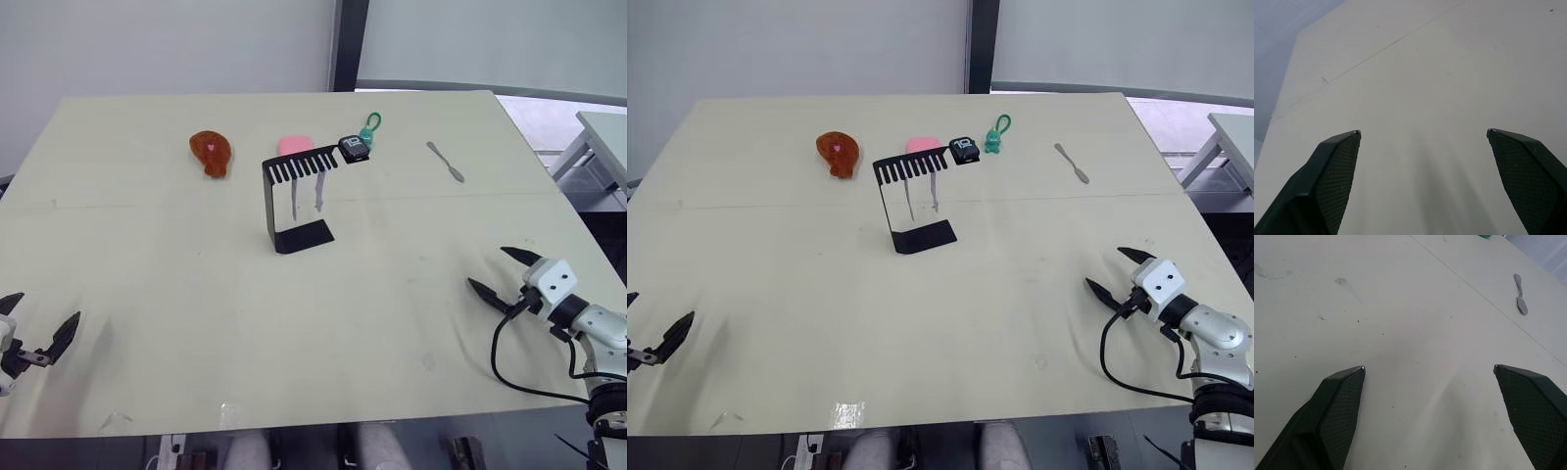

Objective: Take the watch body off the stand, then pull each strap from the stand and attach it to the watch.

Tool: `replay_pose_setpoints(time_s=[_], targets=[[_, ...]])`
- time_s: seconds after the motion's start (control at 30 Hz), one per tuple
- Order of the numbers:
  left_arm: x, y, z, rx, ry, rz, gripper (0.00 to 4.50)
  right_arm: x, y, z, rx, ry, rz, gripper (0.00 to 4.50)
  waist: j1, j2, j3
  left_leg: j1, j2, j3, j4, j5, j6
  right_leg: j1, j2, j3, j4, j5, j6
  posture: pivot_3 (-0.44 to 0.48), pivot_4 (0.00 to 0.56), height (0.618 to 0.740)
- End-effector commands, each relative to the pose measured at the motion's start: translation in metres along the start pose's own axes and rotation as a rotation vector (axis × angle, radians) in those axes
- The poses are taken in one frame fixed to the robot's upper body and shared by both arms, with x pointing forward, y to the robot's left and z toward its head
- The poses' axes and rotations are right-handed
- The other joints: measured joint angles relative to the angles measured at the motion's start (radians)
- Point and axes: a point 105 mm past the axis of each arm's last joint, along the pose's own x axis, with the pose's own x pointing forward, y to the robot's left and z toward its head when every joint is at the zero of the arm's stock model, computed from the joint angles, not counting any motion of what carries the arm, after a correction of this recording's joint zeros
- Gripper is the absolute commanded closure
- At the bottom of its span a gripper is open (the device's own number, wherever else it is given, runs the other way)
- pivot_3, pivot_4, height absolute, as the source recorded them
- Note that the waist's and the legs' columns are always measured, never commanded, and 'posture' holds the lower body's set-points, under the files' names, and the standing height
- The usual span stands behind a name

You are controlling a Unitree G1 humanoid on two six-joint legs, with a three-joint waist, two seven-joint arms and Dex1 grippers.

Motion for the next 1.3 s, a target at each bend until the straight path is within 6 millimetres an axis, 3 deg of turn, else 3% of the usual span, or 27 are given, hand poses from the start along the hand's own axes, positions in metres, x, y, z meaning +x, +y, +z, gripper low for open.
replay_pose_setpoints(time_s=[0.03, 0.23, 0.37, 0.67, 0.87, 1.0, 1.13, 1.3], targets=[[0.000, -0.004, 0.007, -0.018, -0.037, -0.017, 0.06, 0.002, 0.000, 0.003, -0.005, -0.018, 0.008, 0.00, 0.000, 0.000, 0.000, 0.000, 0.000, 0.000, 0.000, 0.000, 0.000, 0.000, 0.000, 0.000, 0.000, 0.000, 0.000, 0.000, 0.150, 0.740], [0.002, -0.011, 0.016, -0.091, -0.090, -0.055, 0.06, 0.006, 0.002, 0.006, -0.001, -0.031, 0.015, 0.00, 0.000, 0.000, 0.000, 0.000, 0.001, 0.000, 0.000, 0.000, -0.001, 0.000, 0.001, 0.000, 0.001, 0.000, 0.000, 0.000, 0.150, 0.740], [0.009, -0.027, 0.041, -0.102, -0.163, -0.154, 0.06, 0.013, 0.004, 0.022, 0.086, -0.125, -0.011, 0.00, 0.001, -0.001, 0.000, 0.000, 0.001, 0.000, 0.001, 0.000, -0.001, 0.000, 0.001, 0.000, 0.001, 0.000, 0.000, 0.000, 0.150, 0.740], [0.020, -0.070, 0.110, -0.147, -0.325, -0.401, 0.06, 0.015, 0.025, 0.092, 0.347, -0.316, -0.027, 0.00, 0.007, 0.001, 0.000, 0.000, 0.001, -0.001, 0.000, 0.001, -0.001, 0.000, 0.001, 0.000, 0.002, 0.000, 0.000, 0.000, 0.150, 0.740], [0.024, -0.100, 0.155, -0.260, -0.437, -0.574, 0.06, 0.024, 0.031, 0.154, 0.459, -0.399, -0.019, 0.00, 0.007, 0.001, 0.000, -0.001, 0.001, -0.002, 0.000, 0.001, -0.002, 0.000, 0.001, 0.000, 0.002, 0.000, 0.000, 0.000, 0.150, 0.740], [0.026, -0.112, 0.179, -0.278, -0.497, -0.646, 0.06, 0.041, 0.037, 0.198, 0.501, -0.426, -0.009, 0.00, 0.005, 0.001, 0.000, -0.002, 0.001, -0.002, 0.000, 0.001, -0.003, -0.002, 0.003, 0.001, 0.002, 0.000, 0.000, 0.000, 0.150, 0.740], [0.029, -0.119, 0.191, -0.268, -0.522, -0.687, 0.06, 0.060, 0.038, 0.227, 0.534, -0.393, -0.012, 0.00, 0.006, 0.001, 0.000, -0.002, 0.002, -0.002, 0.000, 0.002, -0.004, -0.002, 0.004, 0.001, 0.003, 0.000, -0.001, 0.000, 0.150, 0.740], [0.033, -0.124, 0.192, -0.254, -0.517, -0.704, 0.06, 0.078, 0.039, 0.257, 0.535, -0.361, -0.026, 0.00, 0.007, 0.001, 0.000, -0.004, 0.001, -0.002, 0.000, 0.003, -0.003, -0.004, 0.004, 0.001, 0.002, 0.000, -0.001, 0.000, 0.150, 0.740]])
